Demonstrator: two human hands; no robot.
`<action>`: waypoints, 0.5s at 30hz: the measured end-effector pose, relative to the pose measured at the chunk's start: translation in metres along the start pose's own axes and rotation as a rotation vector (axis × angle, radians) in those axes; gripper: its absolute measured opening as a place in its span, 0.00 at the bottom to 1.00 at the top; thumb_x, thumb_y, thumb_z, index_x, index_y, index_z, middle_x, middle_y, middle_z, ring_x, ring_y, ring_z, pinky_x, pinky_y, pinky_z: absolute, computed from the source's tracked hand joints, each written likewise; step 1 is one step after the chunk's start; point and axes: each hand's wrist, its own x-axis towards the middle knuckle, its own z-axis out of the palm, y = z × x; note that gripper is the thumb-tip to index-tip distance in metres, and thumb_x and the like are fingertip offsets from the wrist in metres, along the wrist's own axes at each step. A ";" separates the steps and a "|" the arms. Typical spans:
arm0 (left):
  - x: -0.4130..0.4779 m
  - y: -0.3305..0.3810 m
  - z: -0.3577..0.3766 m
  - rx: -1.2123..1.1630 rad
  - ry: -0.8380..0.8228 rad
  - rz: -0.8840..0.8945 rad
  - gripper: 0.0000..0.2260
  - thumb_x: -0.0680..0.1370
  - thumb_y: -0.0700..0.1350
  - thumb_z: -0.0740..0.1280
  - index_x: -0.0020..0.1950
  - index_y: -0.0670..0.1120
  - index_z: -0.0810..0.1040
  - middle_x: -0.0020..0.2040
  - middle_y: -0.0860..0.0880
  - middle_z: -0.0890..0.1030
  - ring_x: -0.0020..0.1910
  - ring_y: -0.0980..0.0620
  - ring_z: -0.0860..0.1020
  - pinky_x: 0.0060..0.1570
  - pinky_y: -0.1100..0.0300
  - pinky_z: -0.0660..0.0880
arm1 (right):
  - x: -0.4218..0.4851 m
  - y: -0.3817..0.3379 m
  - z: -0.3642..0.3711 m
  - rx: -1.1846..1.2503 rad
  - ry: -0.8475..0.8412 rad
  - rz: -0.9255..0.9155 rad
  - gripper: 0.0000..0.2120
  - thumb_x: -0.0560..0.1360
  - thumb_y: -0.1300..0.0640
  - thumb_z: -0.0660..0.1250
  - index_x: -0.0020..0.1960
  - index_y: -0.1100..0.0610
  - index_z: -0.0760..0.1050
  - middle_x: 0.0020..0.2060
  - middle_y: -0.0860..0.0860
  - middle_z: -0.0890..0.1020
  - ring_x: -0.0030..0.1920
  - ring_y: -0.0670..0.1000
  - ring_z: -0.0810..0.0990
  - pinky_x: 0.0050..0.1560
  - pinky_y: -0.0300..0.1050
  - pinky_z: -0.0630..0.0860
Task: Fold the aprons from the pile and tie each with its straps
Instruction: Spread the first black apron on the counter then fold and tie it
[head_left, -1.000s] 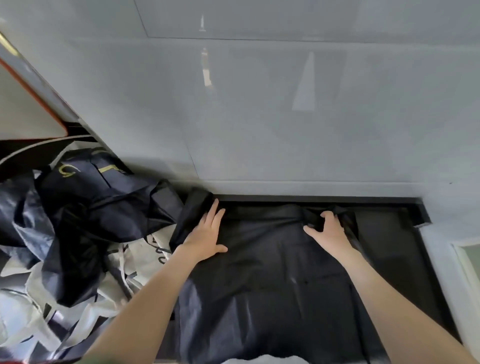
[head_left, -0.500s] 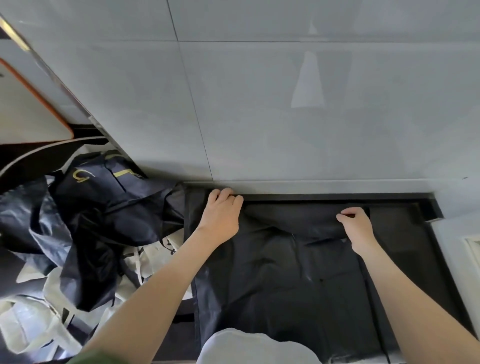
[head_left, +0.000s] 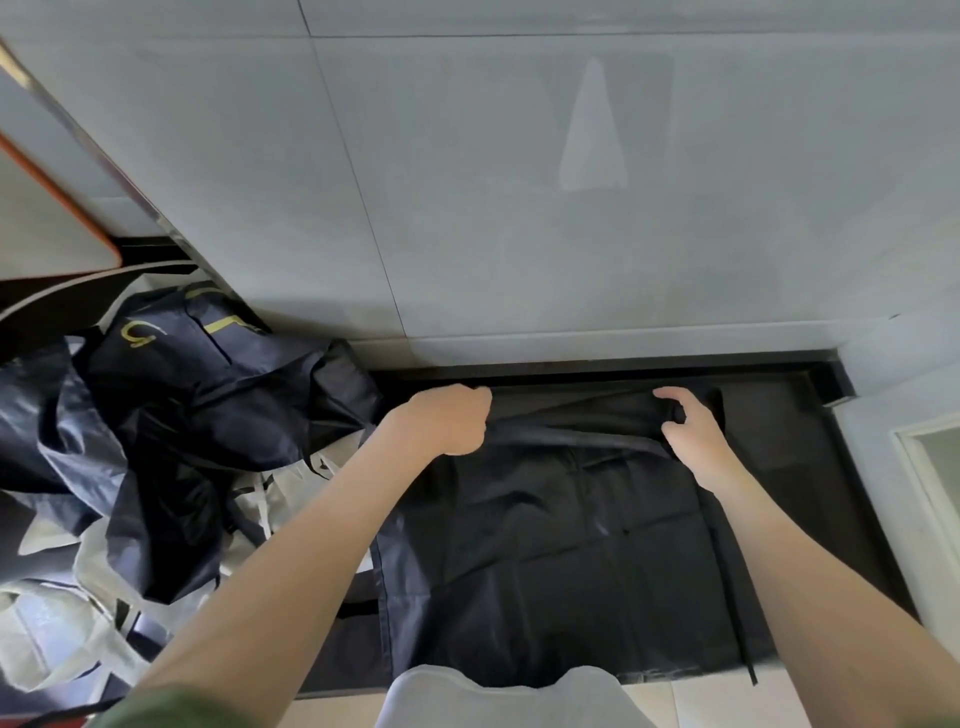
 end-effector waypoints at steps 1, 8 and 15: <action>-0.004 0.004 -0.002 -0.096 -0.168 0.008 0.10 0.82 0.45 0.57 0.58 0.39 0.70 0.40 0.48 0.75 0.34 0.52 0.71 0.30 0.62 0.68 | 0.000 0.001 -0.002 -0.012 -0.008 0.002 0.26 0.74 0.71 0.55 0.61 0.45 0.73 0.57 0.53 0.77 0.41 0.55 0.78 0.39 0.50 0.77; 0.014 0.006 0.026 -0.225 -0.199 -0.115 0.25 0.82 0.59 0.51 0.58 0.40 0.74 0.51 0.44 0.81 0.39 0.49 0.75 0.41 0.60 0.73 | -0.009 0.008 -0.013 -0.001 -0.036 0.006 0.23 0.73 0.73 0.55 0.57 0.51 0.75 0.52 0.57 0.78 0.30 0.51 0.70 0.31 0.42 0.68; 0.038 0.013 0.071 -0.008 0.066 -0.216 0.25 0.81 0.54 0.59 0.74 0.43 0.61 0.70 0.41 0.67 0.68 0.41 0.66 0.64 0.47 0.66 | -0.020 0.021 -0.022 -0.073 -0.003 0.007 0.20 0.79 0.60 0.60 0.70 0.50 0.66 0.57 0.56 0.76 0.45 0.54 0.77 0.45 0.47 0.72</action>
